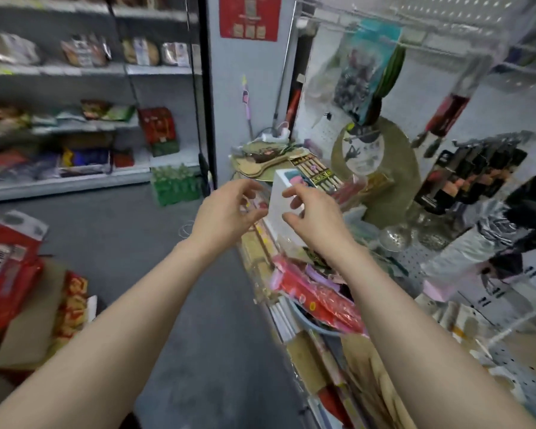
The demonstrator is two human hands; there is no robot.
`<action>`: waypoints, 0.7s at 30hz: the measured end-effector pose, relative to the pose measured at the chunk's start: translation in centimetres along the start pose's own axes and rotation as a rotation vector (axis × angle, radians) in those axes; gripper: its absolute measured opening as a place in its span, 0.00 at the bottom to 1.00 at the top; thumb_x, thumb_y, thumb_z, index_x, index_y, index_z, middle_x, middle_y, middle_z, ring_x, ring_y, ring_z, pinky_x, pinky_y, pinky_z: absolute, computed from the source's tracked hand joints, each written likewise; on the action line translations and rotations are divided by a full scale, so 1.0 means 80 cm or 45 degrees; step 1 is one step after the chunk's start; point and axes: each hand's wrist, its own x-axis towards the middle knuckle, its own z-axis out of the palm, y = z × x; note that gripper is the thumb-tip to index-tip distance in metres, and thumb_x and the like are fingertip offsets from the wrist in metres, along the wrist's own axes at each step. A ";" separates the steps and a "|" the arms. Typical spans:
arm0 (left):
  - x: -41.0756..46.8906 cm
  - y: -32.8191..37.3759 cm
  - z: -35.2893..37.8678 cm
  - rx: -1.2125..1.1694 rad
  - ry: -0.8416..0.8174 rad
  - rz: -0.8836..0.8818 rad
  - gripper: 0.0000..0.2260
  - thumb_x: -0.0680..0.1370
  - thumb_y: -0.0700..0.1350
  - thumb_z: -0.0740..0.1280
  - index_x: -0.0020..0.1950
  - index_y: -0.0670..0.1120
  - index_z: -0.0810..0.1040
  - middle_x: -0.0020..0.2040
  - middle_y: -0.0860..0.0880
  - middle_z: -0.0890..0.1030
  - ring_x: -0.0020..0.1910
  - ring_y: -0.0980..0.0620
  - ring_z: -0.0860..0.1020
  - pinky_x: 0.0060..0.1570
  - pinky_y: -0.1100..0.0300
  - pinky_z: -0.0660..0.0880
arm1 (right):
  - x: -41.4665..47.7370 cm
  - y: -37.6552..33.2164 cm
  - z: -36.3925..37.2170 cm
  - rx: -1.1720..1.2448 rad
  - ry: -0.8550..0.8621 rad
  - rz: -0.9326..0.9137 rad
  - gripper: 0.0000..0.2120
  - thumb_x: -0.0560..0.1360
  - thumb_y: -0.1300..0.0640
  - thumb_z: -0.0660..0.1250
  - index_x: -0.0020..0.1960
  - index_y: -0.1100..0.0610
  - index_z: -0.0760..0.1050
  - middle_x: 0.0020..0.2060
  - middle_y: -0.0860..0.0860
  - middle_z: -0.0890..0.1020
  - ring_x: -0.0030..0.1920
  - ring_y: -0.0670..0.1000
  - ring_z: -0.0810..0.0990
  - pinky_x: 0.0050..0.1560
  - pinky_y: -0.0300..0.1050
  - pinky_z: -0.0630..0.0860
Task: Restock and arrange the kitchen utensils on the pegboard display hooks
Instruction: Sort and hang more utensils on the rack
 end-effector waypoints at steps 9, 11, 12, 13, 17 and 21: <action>0.137 -0.161 -0.084 0.054 -0.019 0.032 0.19 0.71 0.54 0.73 0.61 0.55 0.76 0.49 0.58 0.77 0.45 0.58 0.76 0.47 0.58 0.74 | 0.169 -0.100 0.069 0.060 0.060 0.024 0.13 0.77 0.50 0.66 0.60 0.53 0.76 0.50 0.51 0.81 0.48 0.55 0.80 0.47 0.48 0.74; 0.167 -0.193 -0.090 0.053 -0.027 0.032 0.18 0.71 0.54 0.73 0.60 0.55 0.76 0.49 0.58 0.77 0.46 0.57 0.76 0.48 0.57 0.75 | 0.202 -0.110 0.084 0.041 0.055 0.046 0.13 0.77 0.51 0.66 0.61 0.53 0.76 0.51 0.51 0.81 0.50 0.55 0.79 0.47 0.47 0.72; 0.183 -0.208 -0.093 0.057 -0.027 0.030 0.18 0.71 0.53 0.73 0.59 0.55 0.76 0.49 0.58 0.77 0.46 0.57 0.76 0.48 0.57 0.75 | 0.221 -0.113 0.092 0.029 0.051 0.058 0.13 0.78 0.51 0.66 0.61 0.52 0.76 0.52 0.51 0.81 0.52 0.54 0.79 0.48 0.46 0.72; 0.199 -0.222 -0.095 0.063 -0.026 0.030 0.17 0.72 0.54 0.72 0.59 0.55 0.76 0.50 0.58 0.77 0.45 0.57 0.76 0.47 0.57 0.75 | 0.240 -0.114 0.101 0.017 0.044 0.067 0.13 0.78 0.52 0.66 0.61 0.52 0.76 0.53 0.51 0.81 0.52 0.54 0.78 0.48 0.46 0.71; 0.271 -0.274 -0.094 0.089 -0.034 0.027 0.17 0.72 0.55 0.72 0.60 0.54 0.76 0.49 0.58 0.76 0.45 0.57 0.76 0.46 0.58 0.74 | 0.326 -0.113 0.136 0.024 0.042 0.088 0.13 0.77 0.53 0.67 0.61 0.51 0.76 0.53 0.50 0.80 0.51 0.54 0.79 0.51 0.48 0.75; 0.353 -0.325 -0.082 0.111 -0.038 0.033 0.18 0.73 0.53 0.72 0.61 0.53 0.75 0.49 0.59 0.75 0.46 0.56 0.76 0.48 0.58 0.74 | 0.424 -0.102 0.175 0.044 0.037 0.086 0.16 0.74 0.55 0.69 0.62 0.50 0.76 0.52 0.49 0.80 0.50 0.53 0.79 0.52 0.50 0.76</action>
